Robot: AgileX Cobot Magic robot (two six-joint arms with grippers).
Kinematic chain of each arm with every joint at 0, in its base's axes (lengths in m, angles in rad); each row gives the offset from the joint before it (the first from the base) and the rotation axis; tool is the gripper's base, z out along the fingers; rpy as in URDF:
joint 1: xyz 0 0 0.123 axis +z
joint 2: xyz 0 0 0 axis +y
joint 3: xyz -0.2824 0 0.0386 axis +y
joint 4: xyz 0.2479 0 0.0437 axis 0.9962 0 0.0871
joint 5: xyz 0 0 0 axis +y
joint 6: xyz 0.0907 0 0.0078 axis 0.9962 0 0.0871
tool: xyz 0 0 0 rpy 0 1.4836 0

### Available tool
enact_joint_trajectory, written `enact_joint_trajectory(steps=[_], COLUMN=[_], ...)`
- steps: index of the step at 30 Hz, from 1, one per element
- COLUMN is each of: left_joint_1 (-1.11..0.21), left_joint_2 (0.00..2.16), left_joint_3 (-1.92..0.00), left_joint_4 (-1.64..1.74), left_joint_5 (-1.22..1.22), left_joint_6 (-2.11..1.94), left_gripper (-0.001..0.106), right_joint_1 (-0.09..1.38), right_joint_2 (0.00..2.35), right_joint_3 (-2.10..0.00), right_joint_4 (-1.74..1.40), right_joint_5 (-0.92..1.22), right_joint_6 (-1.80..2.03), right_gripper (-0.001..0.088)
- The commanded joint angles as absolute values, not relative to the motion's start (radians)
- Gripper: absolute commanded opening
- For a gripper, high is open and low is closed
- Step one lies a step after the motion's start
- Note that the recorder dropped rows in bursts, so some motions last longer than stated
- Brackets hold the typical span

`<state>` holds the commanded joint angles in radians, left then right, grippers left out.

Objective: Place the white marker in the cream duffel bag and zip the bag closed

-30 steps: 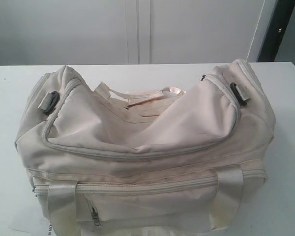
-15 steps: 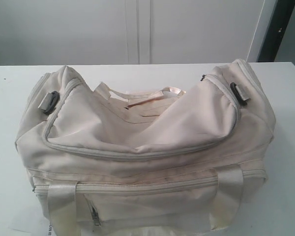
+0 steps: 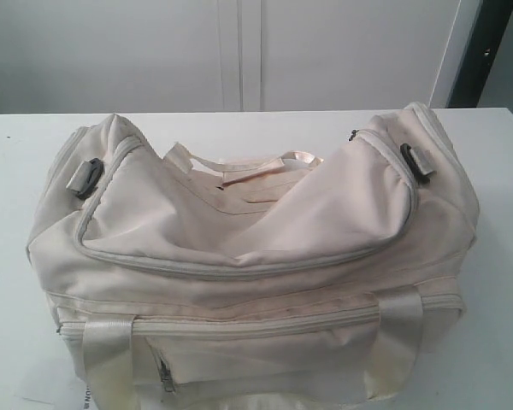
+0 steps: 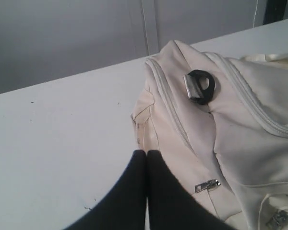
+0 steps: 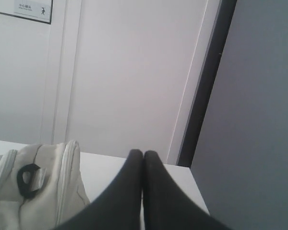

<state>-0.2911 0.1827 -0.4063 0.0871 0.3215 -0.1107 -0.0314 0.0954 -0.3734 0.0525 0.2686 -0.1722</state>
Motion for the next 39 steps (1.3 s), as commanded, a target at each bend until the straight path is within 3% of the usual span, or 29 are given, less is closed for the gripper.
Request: enact_joint_trajectory(steps=[21, 29, 39], left_joint_1=[-0.291, -0.23, -0.182], left_joint_2=[0.174, 0.0, 0.0], left_joint_3=[-0.398, -0.193, -0.006], left_joint_4=[0.084, 0.02, 0.0], left_joint_5=[0.33, 0.306, 0.231], left_joint_6=[-0.085, -0.044, -0.049], left_gripper=[0.0, 0.0, 0.0], right_joint_1=[-0.031, -0.031, -0.031], right_joint_2=[0.081, 0.081, 0.081], right_joint_3=[-0.373, -0.373, -0.373], right_joint_4=[0.053, 0.053, 0.053], right_joint_5=[0.286, 0.286, 0.286], right_joint_6=[-0.172, -0.172, -0.172], right_gripper=[0.0, 0.0, 0.0])
